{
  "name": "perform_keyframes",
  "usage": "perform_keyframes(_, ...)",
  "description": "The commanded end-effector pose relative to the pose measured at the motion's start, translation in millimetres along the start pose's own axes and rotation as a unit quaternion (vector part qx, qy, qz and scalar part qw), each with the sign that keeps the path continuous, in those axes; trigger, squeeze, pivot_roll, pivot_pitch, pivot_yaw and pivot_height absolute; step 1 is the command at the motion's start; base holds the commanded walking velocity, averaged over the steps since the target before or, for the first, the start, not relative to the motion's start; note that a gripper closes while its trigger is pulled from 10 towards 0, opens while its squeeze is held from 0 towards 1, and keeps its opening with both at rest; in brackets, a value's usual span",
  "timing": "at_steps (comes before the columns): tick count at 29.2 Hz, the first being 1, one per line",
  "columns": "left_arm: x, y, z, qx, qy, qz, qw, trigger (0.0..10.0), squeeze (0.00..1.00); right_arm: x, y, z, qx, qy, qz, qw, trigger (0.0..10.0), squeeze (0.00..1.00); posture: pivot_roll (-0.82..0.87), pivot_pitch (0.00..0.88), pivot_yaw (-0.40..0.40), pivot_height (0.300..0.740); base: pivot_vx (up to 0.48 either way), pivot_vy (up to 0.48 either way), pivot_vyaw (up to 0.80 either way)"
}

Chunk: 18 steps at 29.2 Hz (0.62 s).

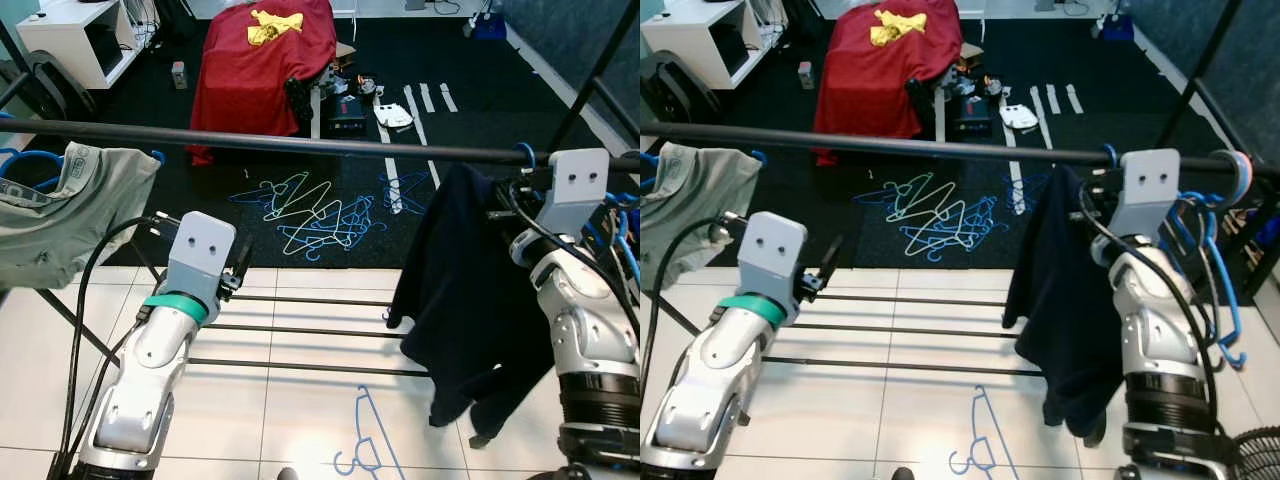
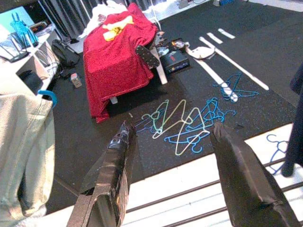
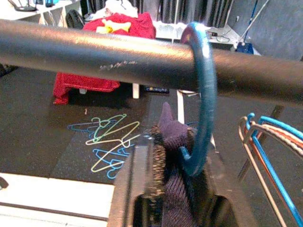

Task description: Hang hanger

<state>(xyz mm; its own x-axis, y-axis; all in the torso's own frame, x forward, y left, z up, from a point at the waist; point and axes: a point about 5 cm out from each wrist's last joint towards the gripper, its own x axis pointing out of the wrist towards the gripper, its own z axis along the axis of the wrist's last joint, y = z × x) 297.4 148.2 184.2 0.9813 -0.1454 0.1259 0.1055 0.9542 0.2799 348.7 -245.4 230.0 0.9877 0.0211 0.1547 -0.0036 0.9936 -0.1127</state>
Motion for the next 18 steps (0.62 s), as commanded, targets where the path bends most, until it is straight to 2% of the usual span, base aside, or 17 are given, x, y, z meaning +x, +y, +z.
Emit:
perform_keyframes(1,-2.6,-0.3,-4.4,0.000,0.012,0.000,1.000,10.0,0.00,-2.9,0.4,-16.9,0.003,0.041,0.005,0.999,10.0,1.00,-0.01,0.085,0.134,0.740,0.000,0.000,0.00)
perform_keyframes(2,-2.7,-0.5,-4.5,0.000,0.012,0.000,1.000,10.0,0.00,-3.2,0.9,-15.6,0.002,0.040,0.009,0.999,10.0,0.32,-0.01,0.084,0.134,0.740,0.000,0.000,0.00)
perform_keyframes(4,-2.7,-0.5,-4.5,0.000,0.012,0.000,1.000,10.0,0.00,-3.2,0.9,-15.6,0.002,0.040,0.009,0.999,10.0,0.32,-0.01,0.084,0.134,0.740,0.000,0.000,0.00)
perform_keyframes(5,-2.6,-0.7,-4.4,-0.001,0.011,-0.001,1.000,10.0,0.00,-3.4,1.2,-14.3,0.000,0.037,0.011,0.999,10.0,0.00,-0.01,0.083,0.134,0.740,0.000,0.000,0.00)
perform_keyframes(7,-2.6,-0.7,-4.4,-0.001,0.011,-0.001,1.000,10.0,0.00,-3.4,1.2,-14.3,0.000,0.037,0.011,0.999,10.0,0.00,-0.01,0.083,0.134,0.740,0.000,0.000,0.00)
perform_keyframes(8,-2.4,-0.9,-4.5,-0.001,0.011,-0.001,1.000,10.0,0.00,-3.4,0.5,-13.5,-0.002,0.033,0.009,0.999,8.7,0.00,-0.01,0.082,0.134,0.740,0.000,0.000,0.00)
perform_keyframes(9,-2.4,-0.9,-4.5,-0.001,0.011,-0.001,1.000,10.0,0.00,-3.4,0.5,-13.5,-0.002,0.033,0.009,0.999,8.7,0.00,-0.01,0.082,0.134,0.740,0.000,0.000,0.00)
perform_keyframes(10,-2.2,-1.1,-4.4,-0.001,0.011,-0.001,1.000,10.0,0.00,-2.2,-0.7,-12.9,-0.005,0.027,0.010,1.000,0.0,0.00,-0.01,0.081,0.134,0.740,0.000,0.000,0.00)
perform_keyframes(18,-1.8,-0.7,-4.6,-0.001,0.011,0.000,1.000,10.0,0.00,1.2,0.4,-6.7,-0.017,0.001,0.022,1.000,0.0,0.00,-0.01,0.076,0.132,0.740,0.000,0.000,0.00)
